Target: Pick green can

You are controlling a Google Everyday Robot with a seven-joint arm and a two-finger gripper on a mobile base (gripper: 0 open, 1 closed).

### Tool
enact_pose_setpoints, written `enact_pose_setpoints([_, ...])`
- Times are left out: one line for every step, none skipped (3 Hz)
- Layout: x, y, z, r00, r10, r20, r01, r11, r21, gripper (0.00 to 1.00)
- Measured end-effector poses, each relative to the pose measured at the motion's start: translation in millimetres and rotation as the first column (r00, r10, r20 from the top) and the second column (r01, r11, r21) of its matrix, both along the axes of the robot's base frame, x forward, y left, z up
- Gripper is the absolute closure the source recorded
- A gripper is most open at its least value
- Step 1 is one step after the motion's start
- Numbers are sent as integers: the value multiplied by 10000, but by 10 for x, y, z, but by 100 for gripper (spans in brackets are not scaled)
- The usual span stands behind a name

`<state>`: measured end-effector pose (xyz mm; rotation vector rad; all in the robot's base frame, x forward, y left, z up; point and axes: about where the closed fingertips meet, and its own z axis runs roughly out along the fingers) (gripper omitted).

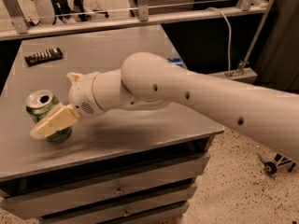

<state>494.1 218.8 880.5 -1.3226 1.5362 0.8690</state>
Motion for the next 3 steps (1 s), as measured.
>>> enact_pose_setpoints([528, -3, 119, 9884, -1512, 162, 1509, 9884, 171, 0])
enact_pose_setpoints([1163, -174, 244, 9423, -3346, -62, 3346, 9417, 343, 0])
enact_pose_setpoints([1624, -386, 334, 8939, -4481, -141, 4482, 8924, 512, 0])
